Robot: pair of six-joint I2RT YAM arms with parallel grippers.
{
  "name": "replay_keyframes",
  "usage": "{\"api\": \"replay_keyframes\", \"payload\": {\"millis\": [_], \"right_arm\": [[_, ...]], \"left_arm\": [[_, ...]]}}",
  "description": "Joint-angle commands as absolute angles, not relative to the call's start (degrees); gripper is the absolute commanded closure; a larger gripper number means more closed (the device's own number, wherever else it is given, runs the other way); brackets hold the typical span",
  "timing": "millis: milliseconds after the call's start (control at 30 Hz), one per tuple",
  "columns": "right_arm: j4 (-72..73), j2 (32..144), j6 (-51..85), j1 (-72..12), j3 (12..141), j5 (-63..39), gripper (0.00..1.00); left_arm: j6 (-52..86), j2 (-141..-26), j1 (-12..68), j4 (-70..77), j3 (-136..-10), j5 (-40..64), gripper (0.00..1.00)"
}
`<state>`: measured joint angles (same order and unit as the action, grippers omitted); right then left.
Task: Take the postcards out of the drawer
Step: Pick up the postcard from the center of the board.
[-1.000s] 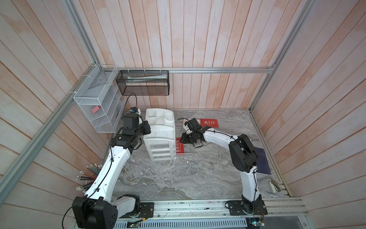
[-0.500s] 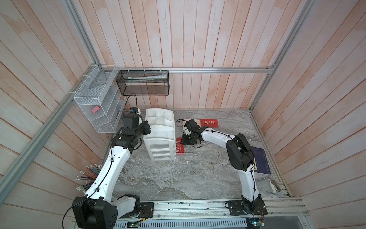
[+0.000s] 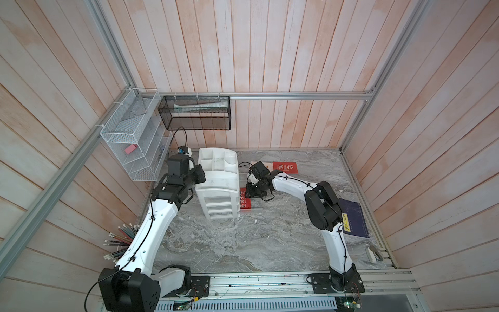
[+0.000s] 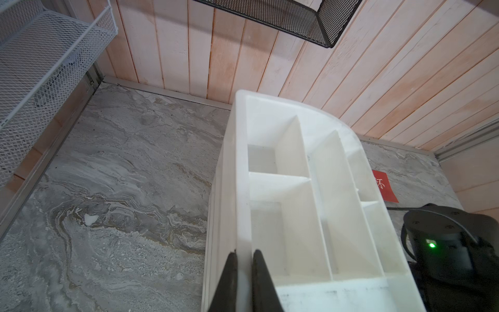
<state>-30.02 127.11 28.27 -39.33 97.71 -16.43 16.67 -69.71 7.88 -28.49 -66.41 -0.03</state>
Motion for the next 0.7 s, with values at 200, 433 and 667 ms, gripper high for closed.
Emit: {"api": "replay_keyframes", "payload": {"millis": [200, 433, 667], "right_arm": [[-32.6, 130.3, 26.2, -39.7, 99.8, -20.6, 0.63], [-25.5, 126.8, 28.3, -38.3, 94.1, -25.2, 0.63], [-14.9, 123.3, 31.8, -36.2, 86.6, -33.4, 0.63]], "left_arm": [[14.1, -69.0, 7.6, -28.5, -64.9, -0.1, 0.91], [13.9, -68.6, 7.6, -28.5, -64.5, -0.1, 0.91], [13.8, -68.6, 7.6, -28.4, -64.4, 0.0, 0.91]]}}
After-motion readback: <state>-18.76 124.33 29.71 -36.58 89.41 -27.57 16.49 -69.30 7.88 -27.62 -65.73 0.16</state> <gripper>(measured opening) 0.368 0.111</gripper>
